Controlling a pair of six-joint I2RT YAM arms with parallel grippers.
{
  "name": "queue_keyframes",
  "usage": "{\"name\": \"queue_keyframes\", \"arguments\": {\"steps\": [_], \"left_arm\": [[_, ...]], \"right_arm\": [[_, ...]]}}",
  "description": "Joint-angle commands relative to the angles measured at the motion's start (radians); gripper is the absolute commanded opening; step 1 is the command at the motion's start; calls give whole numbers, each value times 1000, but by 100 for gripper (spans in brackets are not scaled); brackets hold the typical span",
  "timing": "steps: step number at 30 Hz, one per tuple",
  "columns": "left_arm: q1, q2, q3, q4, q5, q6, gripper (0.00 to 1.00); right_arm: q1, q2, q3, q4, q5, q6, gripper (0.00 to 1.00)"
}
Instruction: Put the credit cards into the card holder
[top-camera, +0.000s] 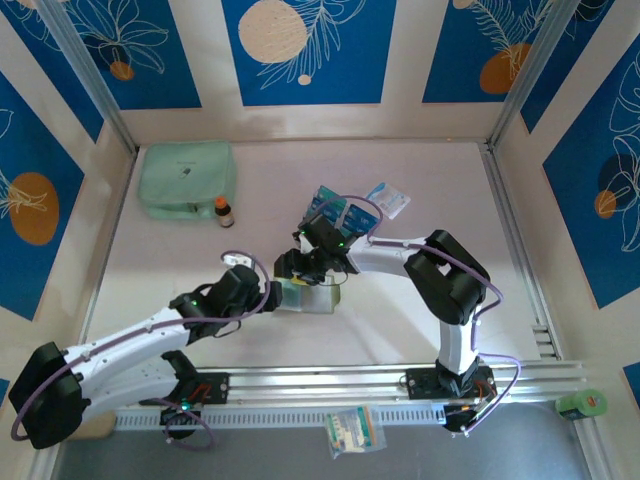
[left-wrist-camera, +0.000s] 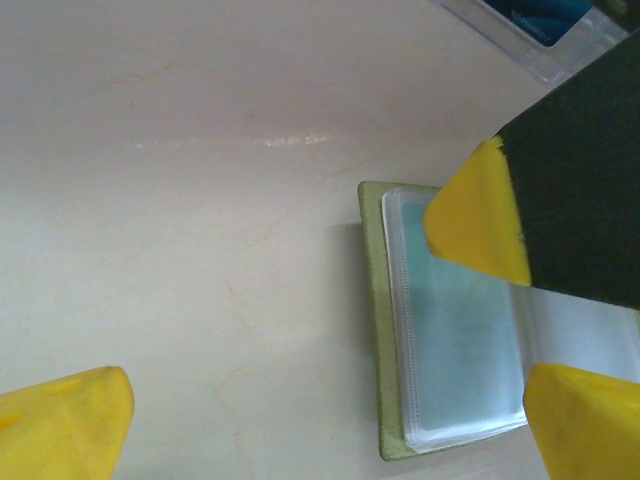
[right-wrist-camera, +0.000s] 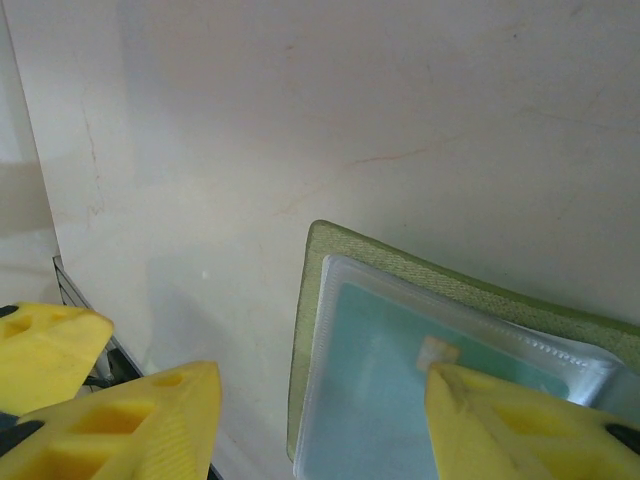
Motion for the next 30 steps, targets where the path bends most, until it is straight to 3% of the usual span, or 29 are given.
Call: {"name": "queue_keyframes", "arguments": {"steps": [1,22,30], "left_arm": [[9,27,-12,20,10,2,100],[9,260,10,125,12,29,100],[9,255,-16,123,0,11,100]], "right_arm": [[1,-4,22,-14,-18,20,57],[-17,-45,-3,24,-62,39,56],[-118,-168,50,-174,-14,-114,56]]}}
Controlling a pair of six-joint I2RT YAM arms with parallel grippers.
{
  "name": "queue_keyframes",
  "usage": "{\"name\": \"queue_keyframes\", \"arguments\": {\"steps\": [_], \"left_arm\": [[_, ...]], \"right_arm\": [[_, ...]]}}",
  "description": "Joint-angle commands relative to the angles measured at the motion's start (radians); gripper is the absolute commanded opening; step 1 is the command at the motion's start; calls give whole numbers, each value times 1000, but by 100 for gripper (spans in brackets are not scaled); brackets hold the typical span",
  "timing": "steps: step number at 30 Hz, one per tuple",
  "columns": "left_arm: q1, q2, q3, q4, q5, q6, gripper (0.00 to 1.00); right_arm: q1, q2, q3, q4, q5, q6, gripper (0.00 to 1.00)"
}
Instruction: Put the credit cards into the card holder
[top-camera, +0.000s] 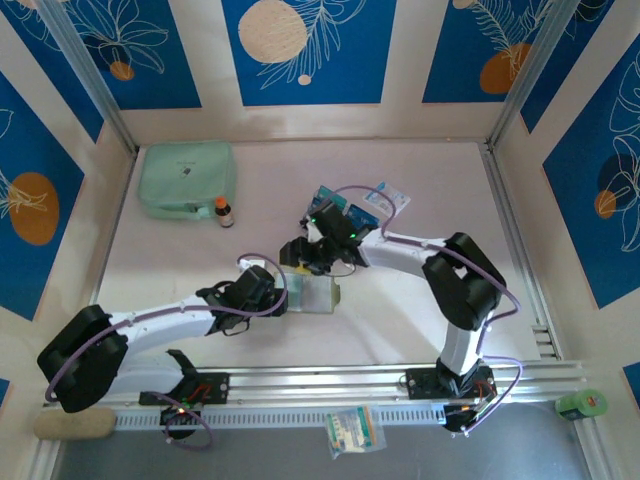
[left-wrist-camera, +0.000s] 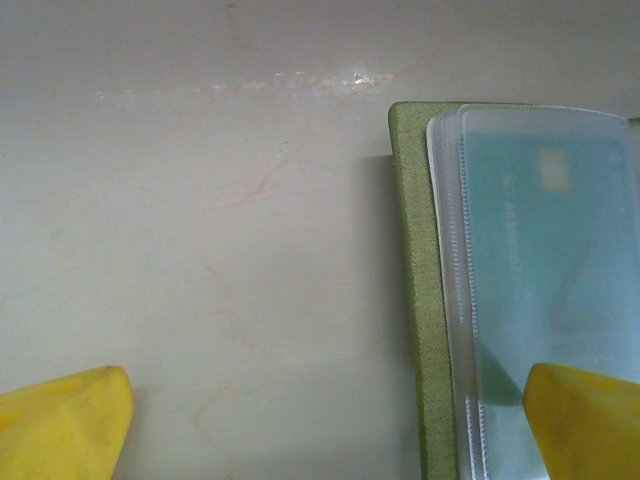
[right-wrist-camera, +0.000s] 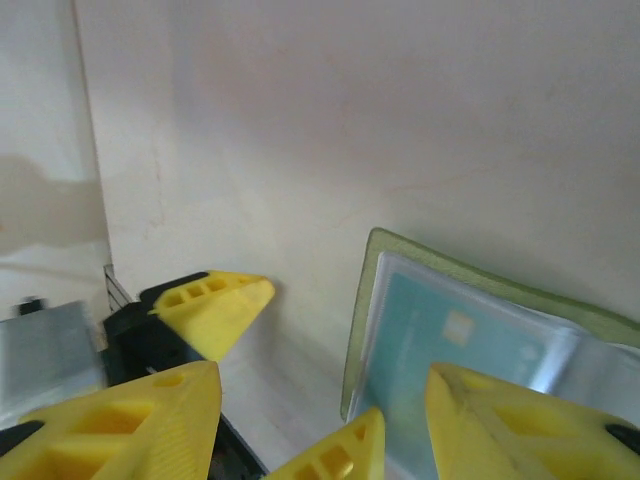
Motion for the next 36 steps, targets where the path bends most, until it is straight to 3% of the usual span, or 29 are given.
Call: {"name": "queue_keyframes", "arguments": {"steps": [1,8,14,24,28,36], "left_arm": [[7,-3,-13,4,-22,-16,100],[7,7,-20,7,-23,-19,100],[7,9,-24,9,-27,-19,100],[7,28,-20,12,-26,-22,100],[7,38,-18,15,-24,-23,100],[7,39,-23,21,-22,-31,100]], "right_arm": [[-58,-69,60,-153,26,-115,56],[-151,-68,238,-434,176,-345,55],[-172,-7,374,-581,309,-500,52],[-103,161,564,-706,481,-672,42],[-73,225,626,-728,561,-706,34],[-39,335,738,-758,653,-753,30]]}}
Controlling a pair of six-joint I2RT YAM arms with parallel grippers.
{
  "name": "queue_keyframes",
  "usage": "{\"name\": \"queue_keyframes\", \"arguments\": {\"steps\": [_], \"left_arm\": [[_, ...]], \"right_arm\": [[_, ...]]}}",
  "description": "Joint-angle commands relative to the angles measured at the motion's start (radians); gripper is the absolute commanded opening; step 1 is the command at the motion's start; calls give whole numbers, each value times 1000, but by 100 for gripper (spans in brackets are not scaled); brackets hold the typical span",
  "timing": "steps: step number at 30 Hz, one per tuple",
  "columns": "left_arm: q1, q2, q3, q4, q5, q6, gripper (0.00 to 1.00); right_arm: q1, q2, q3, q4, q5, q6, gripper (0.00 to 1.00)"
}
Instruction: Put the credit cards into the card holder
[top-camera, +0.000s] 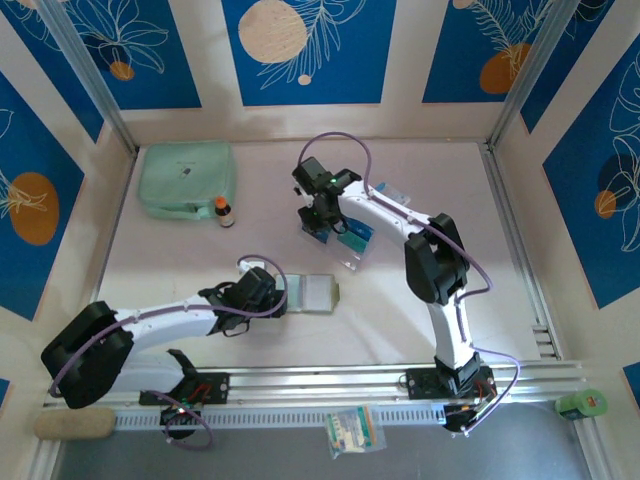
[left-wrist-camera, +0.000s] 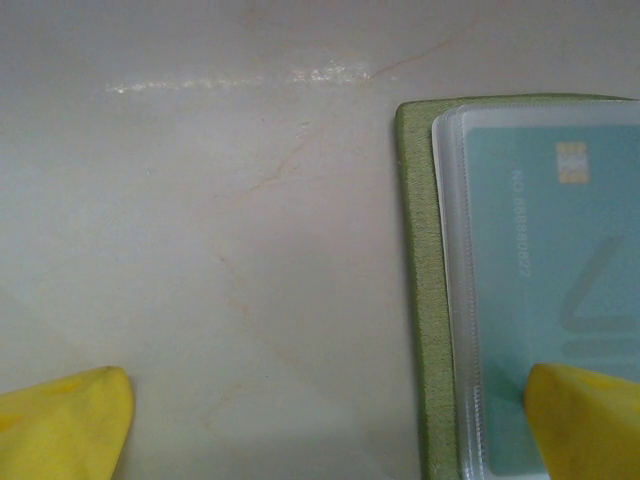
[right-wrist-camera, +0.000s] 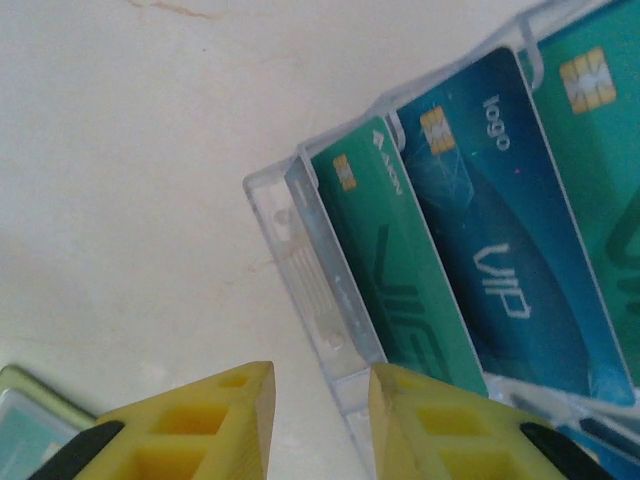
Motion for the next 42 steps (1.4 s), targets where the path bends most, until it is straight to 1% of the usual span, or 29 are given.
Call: {"name": "queue_keyframes", "arguments": {"steps": [1,11,21,24,28,33,38,42], "left_arm": [[7,11,-14,10,-14,-24,100],[7,15,-16,12,-10,-25,100],[7,5,-20,11,-10,-29,100],[7,2,-21,8,-11,-29,100],[7,1,-23,8,-10,-29,100],[7,-1,-24,9,-10,-29,100],[7,-7,-27,9,-11,-32,100],[8,-18,-27,3,-13,-35,100]], "right_arm": [[11,40,61,-47,69,-42,29],[15,119,127,-67,102,-68,26],[26,166,153,-82,117,-92,25],[27,169,148,-83,116,-94,22],[29,165,143,-80,118,-95,21],[30,153,136,-68,119,-120,11],[36,112,79,-5,104,-177,0],[43,69,40,34,104,-198,0]]}}
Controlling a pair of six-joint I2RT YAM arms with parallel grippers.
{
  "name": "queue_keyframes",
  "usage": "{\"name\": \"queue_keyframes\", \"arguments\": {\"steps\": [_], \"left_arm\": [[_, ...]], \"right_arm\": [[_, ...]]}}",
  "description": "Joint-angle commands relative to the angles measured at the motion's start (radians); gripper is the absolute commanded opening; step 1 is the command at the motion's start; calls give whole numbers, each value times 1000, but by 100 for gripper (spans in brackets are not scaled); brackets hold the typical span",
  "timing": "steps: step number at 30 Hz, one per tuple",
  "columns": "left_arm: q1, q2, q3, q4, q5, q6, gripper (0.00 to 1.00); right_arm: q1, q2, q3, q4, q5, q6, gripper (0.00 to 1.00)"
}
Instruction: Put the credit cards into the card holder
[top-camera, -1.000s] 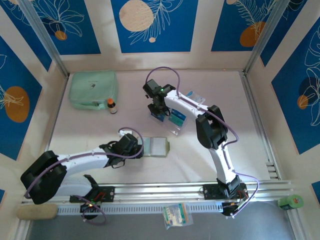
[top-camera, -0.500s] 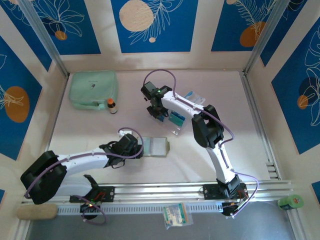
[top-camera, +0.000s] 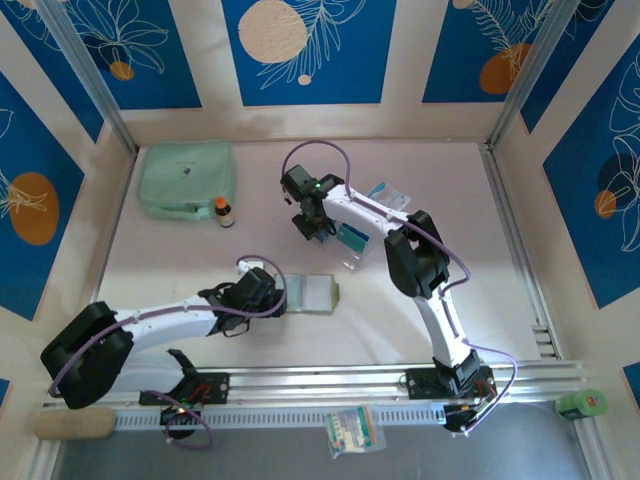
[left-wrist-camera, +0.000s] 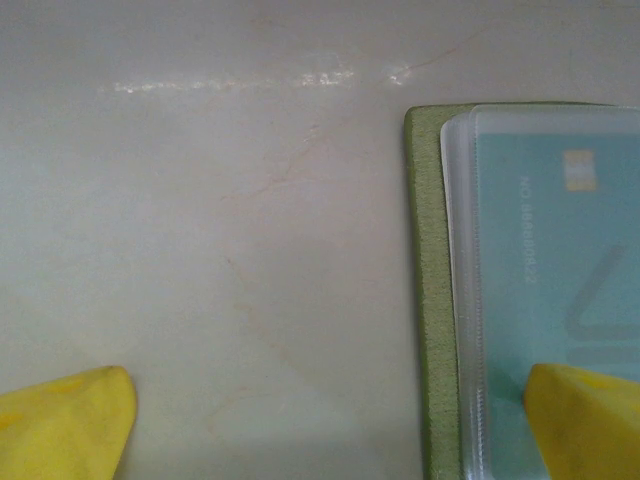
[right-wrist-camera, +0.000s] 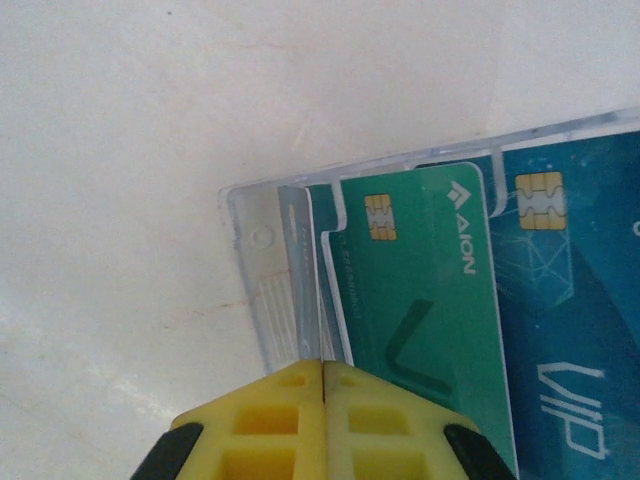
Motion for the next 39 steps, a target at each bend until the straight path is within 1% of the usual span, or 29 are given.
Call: {"name": "queue_keyframes", "arguments": {"steps": [1,5,12,15,18,21,25,30,32,35,39], "left_arm": [[7,-20,-18,-12,-5,-17,100],[8,-45,-8,-28,-3,-24,100],[7,-73,27,-46,-2,-20,100],[8,-73,46,-53,-3,-5,100],[9,-60,69,-56,-3,12,100],[10,-35,88,-49,0,28,100],[17,2,113,-38,4,56,100],[24,50,137,-47,5,91,100],[25,63,137,-48,0,97,100],[28,76,130,-52,-15,102,100],[31,84,111,-57,-16,98,100]], "right_arm": [[14,-67,-40,48,10,-41,0],[31,-121,-53,70,48,-41,0],[57,-217,-51,80,43,4,0],[60,-257,-62,68,23,66,0],[59,-316,-123,75,-23,153,0],[55,-389,-226,114,-97,255,0],[47,-505,-419,209,-184,413,0],[34,-680,-726,442,-309,623,0],[28,-748,-854,569,-351,705,0],[26,-812,-998,709,-387,800,0],[38,-858,-1151,885,-402,890,0]]}}
